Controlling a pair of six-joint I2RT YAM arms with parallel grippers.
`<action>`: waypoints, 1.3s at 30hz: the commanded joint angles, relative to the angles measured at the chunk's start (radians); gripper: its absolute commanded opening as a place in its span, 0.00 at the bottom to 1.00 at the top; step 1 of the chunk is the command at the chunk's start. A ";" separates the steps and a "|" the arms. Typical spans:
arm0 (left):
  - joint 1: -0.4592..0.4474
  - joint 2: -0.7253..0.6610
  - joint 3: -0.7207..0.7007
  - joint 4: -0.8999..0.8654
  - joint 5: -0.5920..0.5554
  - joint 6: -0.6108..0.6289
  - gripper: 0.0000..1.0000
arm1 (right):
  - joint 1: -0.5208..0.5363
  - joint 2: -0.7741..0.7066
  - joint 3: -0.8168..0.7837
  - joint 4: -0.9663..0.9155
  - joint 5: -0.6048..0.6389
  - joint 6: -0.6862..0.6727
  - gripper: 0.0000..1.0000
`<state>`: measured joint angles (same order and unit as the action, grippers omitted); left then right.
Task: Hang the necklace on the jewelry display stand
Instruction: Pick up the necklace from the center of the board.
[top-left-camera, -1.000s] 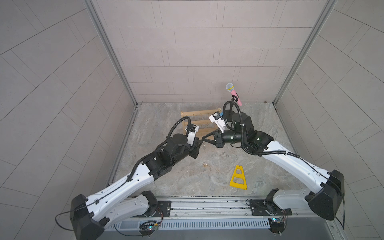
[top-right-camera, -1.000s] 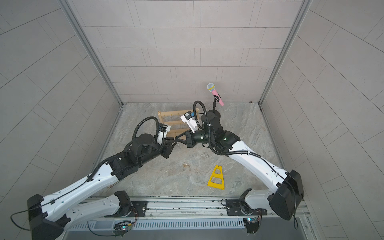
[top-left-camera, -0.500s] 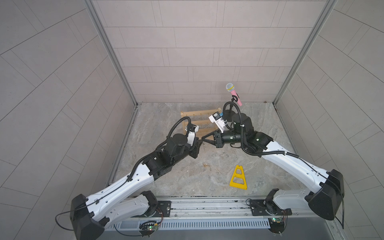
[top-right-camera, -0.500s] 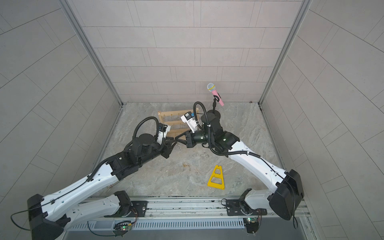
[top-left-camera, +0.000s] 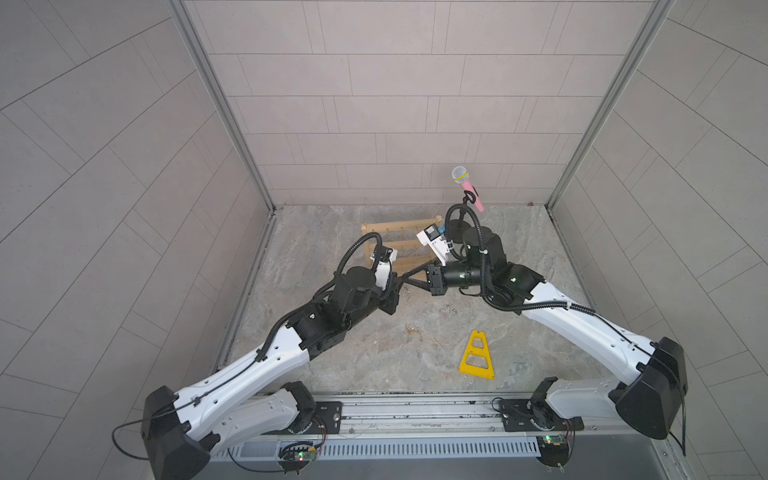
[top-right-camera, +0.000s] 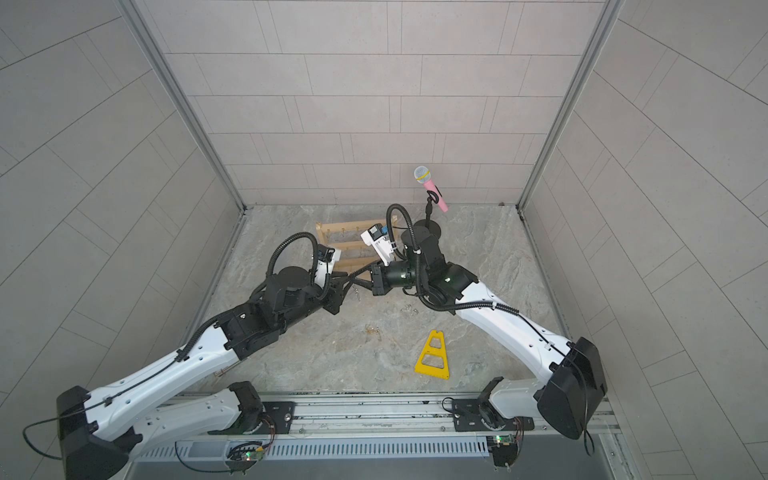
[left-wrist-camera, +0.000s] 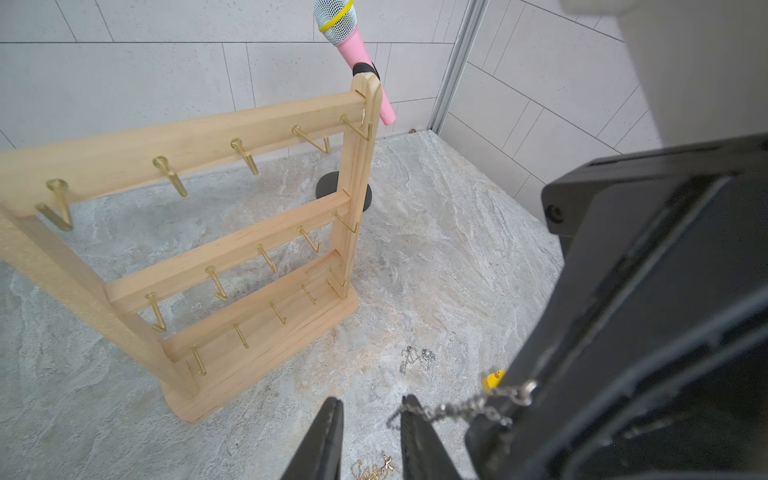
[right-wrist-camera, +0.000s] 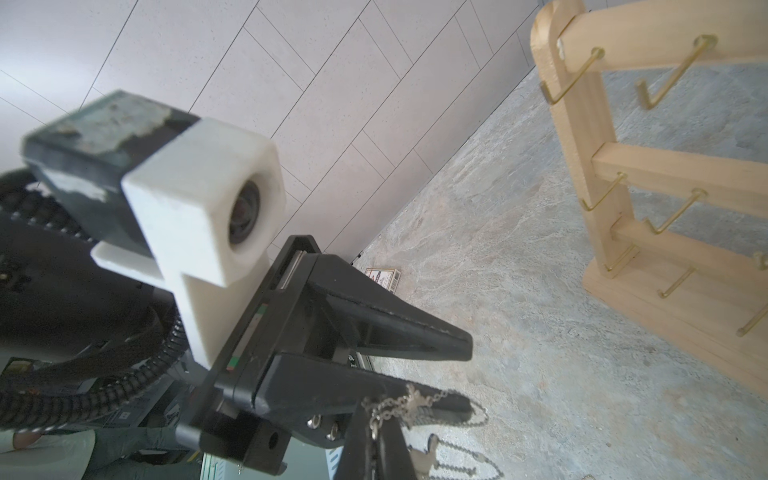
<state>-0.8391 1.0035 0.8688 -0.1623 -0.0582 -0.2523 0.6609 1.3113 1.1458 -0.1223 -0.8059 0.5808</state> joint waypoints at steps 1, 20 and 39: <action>-0.004 -0.007 -0.014 0.045 -0.017 0.024 0.28 | 0.002 0.005 -0.007 0.039 -0.017 0.018 0.00; -0.003 -0.020 -0.056 0.138 -0.024 0.025 0.28 | 0.005 0.022 0.000 0.061 -0.032 0.054 0.00; -0.003 -0.034 -0.079 0.205 -0.035 0.011 0.03 | 0.002 0.030 -0.011 0.084 -0.055 0.091 0.00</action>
<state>-0.8391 0.9874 0.8036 0.0044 -0.0837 -0.2489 0.6609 1.3357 1.1458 -0.0708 -0.8402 0.6567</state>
